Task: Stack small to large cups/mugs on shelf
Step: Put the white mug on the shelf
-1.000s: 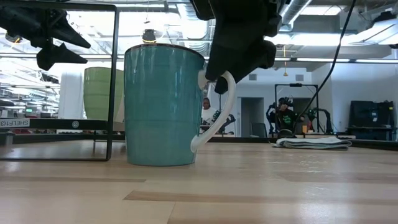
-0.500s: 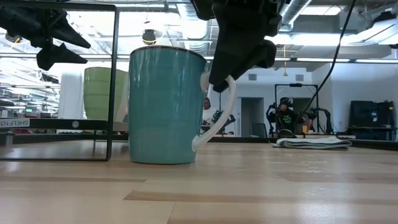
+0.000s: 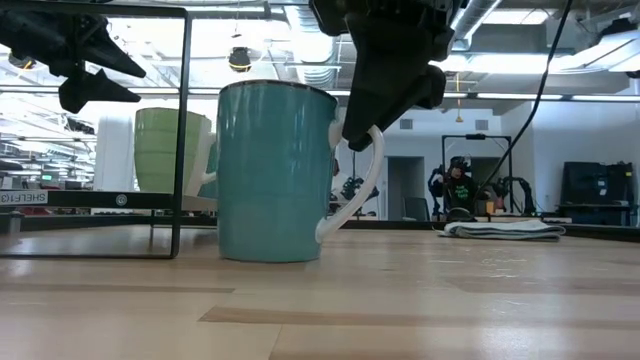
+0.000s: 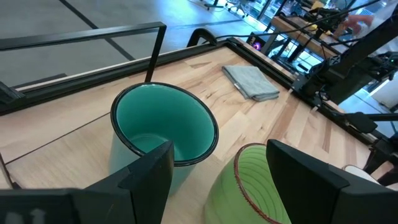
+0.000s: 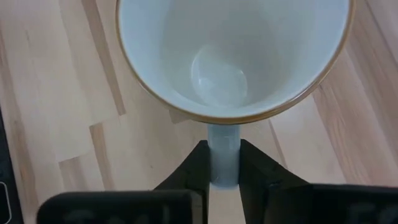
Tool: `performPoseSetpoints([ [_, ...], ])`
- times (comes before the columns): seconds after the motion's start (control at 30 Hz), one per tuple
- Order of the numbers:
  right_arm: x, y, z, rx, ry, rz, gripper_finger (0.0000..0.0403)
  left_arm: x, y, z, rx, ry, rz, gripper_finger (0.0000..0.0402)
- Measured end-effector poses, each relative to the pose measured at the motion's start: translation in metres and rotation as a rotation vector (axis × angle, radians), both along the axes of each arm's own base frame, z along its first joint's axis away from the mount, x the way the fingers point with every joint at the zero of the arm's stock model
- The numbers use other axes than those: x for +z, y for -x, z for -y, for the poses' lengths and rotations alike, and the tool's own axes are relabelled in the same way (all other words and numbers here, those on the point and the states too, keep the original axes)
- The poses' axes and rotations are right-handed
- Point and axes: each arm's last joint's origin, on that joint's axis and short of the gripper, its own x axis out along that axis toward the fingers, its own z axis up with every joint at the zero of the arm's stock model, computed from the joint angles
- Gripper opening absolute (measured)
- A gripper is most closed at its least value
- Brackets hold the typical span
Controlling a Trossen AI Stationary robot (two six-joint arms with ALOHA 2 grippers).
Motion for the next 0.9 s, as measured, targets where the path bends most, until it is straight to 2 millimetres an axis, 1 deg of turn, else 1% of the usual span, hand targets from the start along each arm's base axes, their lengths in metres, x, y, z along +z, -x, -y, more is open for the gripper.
performPoseSetpoints([
  [0.2, 0.002, 0.0, 0.003, 0.014, 0.021, -0.013, 0.0065, 0.0, 0.0, 0.0, 0.0, 0.0, 0.0, 0.0248],
  [0.33, 0.012, 0.0, 0.008, 0.039, 0.077, -0.057, 0.0065, 0.0, 0.0, 0.0, 0.0, 0.0, 0.0, 0.0248],
  [0.47, 0.021, -0.002, 0.017, 0.043, 0.109, -0.078, 0.0065, 0.0, 0.0, 0.0, 0.0, 0.0, 0.0, 0.0248],
  [0.77, 0.034, -0.011, 0.034, 0.049, 0.126, -0.057, 0.0065, 0.0, 0.0, 0.0, 0.0, 0.0, 0.0, 0.0248],
  [0.9, 0.043, -0.015, 0.037, 0.075, 0.137, -0.032, 0.0065, 0.0, 0.0, 0.0, 0.0, 0.0, 0.0, 0.0248],
])
